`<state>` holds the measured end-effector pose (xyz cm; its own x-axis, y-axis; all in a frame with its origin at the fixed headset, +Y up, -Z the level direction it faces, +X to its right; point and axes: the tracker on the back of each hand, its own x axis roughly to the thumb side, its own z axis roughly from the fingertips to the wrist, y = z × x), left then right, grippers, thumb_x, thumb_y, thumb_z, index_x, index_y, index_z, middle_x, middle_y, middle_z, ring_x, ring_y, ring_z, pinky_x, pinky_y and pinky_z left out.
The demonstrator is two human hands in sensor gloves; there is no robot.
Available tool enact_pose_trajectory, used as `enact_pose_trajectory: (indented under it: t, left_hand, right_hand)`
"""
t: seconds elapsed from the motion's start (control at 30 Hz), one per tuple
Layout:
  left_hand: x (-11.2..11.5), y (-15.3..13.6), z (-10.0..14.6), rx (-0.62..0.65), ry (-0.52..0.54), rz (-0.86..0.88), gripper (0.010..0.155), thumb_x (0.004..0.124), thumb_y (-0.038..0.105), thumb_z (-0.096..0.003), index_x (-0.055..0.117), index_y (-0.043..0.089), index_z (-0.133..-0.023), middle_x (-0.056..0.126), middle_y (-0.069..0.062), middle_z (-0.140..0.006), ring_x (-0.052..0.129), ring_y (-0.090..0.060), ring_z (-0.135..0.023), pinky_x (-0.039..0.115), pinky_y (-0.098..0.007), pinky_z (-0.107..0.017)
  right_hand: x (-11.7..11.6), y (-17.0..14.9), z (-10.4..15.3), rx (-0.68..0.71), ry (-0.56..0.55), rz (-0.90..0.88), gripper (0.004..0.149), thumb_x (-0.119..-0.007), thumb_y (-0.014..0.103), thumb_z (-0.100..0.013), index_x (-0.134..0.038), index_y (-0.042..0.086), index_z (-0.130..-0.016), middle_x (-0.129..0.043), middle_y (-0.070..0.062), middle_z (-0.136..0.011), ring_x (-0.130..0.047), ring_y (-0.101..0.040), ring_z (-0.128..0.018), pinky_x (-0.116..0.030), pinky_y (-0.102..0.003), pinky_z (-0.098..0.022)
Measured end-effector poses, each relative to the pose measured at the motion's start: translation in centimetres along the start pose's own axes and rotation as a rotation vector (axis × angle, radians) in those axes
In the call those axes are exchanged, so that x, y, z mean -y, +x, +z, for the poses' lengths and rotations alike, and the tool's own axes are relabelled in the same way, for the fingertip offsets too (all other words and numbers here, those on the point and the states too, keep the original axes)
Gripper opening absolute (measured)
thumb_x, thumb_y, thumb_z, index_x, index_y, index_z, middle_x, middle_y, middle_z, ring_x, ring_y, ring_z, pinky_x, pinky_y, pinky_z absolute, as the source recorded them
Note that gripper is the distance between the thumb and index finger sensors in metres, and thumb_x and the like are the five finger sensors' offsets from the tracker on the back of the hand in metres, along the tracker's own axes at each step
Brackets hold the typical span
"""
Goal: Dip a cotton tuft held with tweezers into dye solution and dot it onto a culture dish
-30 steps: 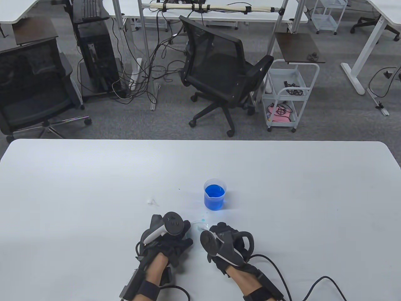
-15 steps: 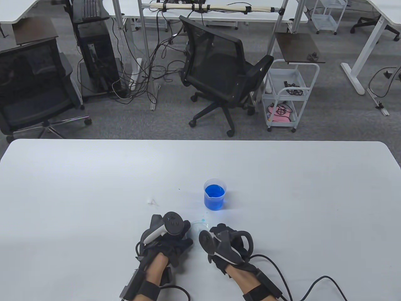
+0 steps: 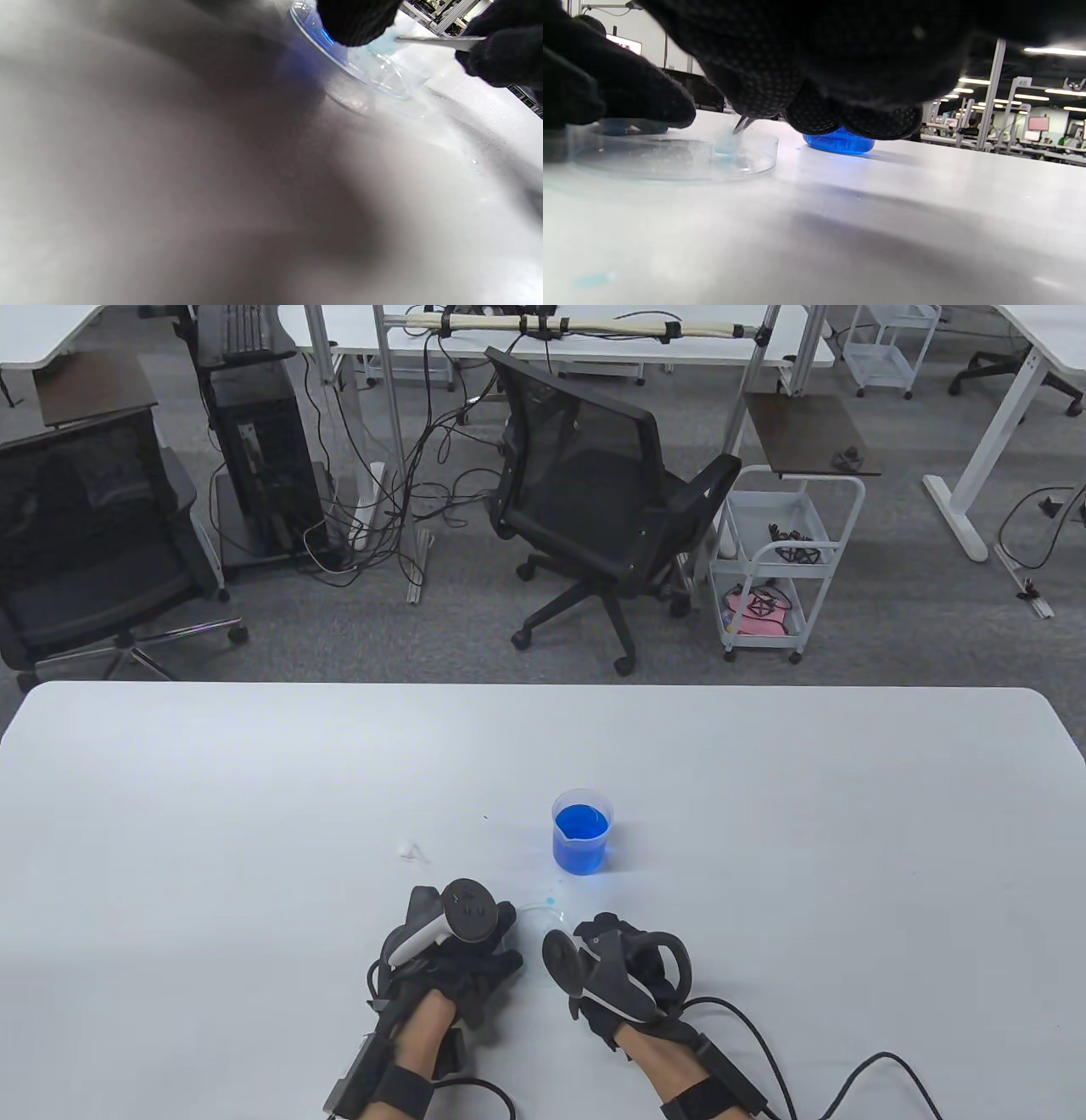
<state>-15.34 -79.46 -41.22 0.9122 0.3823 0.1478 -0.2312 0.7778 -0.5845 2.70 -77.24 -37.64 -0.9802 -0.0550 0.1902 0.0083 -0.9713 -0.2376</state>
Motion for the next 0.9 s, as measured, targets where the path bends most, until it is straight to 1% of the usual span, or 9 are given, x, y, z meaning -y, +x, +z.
enact_pose_trajectory:
  t: [0.13,0.4,0.47,0.53,0.73,0.9]
  left_hand:
    - [0.0,0.0,0.0,0.000,0.000,0.000,0.069,0.064,0.046,-0.0631,0.024,0.027,-0.115,0.008,-0.021,-0.122,0.008,-0.051,-0.105,0.016,-0.077,-0.066]
    - [0.0,0.0,0.0,0.000,0.002,0.000,0.069,0.064,0.046,-0.0632,0.024,0.027,-0.115,0.008,-0.021,-0.122,0.008,-0.051,-0.105,0.016,-0.077,-0.066]
    - [0.0,0.0,0.0,0.000,0.002,0.000,0.069,0.064,0.046,-0.0631,0.024,0.027,-0.115,0.008,-0.021,-0.122,0.007,-0.052,-0.105,0.016,-0.077,-0.066]
    - [0.0,0.0,0.0,0.000,0.002,0.000,0.069,0.064,0.046,-0.0631,0.024,0.027,-0.115,0.008,-0.021,-0.122,0.007,-0.051,-0.105,0.016,-0.077,-0.066]
    - [0.0,0.0,0.0,0.000,0.002,0.000,0.069,0.064,0.046,-0.0631,0.024,0.027,-0.115,0.008,-0.021,-0.122,0.007,-0.051,-0.105,0.016,-0.077,-0.066]
    - [0.0,0.0,0.0,0.001,0.002,0.004,0.069,0.064,0.046,-0.0631,0.024,0.027,-0.115,0.008,-0.021,-0.122,0.007,-0.051,-0.105,0.016,-0.077,-0.066]
  right_hand:
    - [0.1,-0.1,0.0,-0.008,-0.005,-0.004,0.041,-0.093,0.028,-0.027,-0.105,-0.001,-0.053,-0.104,-0.025,-0.052,-0.098,-0.016,-0.016,-0.089,-0.030,-0.005]
    - [2.2,-1.5,0.5,-0.047,-0.071,-0.073,0.041,-0.093,0.028,-0.027,-0.105,-0.001,-0.053,-0.104,-0.025,-0.052,-0.098,-0.016,-0.016,-0.089,-0.030,-0.005]
    - [2.4,-1.7,0.6,-0.050,-0.076,-0.080,0.041,-0.093,0.028,-0.027,-0.105,-0.001,-0.053,-0.104,-0.025,-0.052,-0.098,-0.016,-0.016,-0.089,-0.031,-0.005]
    - [2.2,-1.7,0.6,-0.048,-0.070,-0.077,0.041,-0.093,0.028,-0.027,-0.105,-0.001,-0.053,-0.104,-0.025,-0.052,-0.098,-0.016,-0.016,-0.089,-0.031,-0.005]
    - [0.1,-0.8,0.5,-0.009,0.004,-0.016,0.041,-0.093,0.028,-0.027,-0.105,-0.001,-0.053,-0.104,-0.025,-0.052,-0.098,-0.015,-0.016,-0.089,-0.030,-0.005]
    - [-0.2,-0.6,0.4,-0.003,0.014,-0.013,0.041,-0.093,0.028,-0.027,-0.105,-0.001,-0.053,-0.104,-0.025,-0.052,-0.098,-0.015,-0.016,-0.089,-0.030,-0.005]
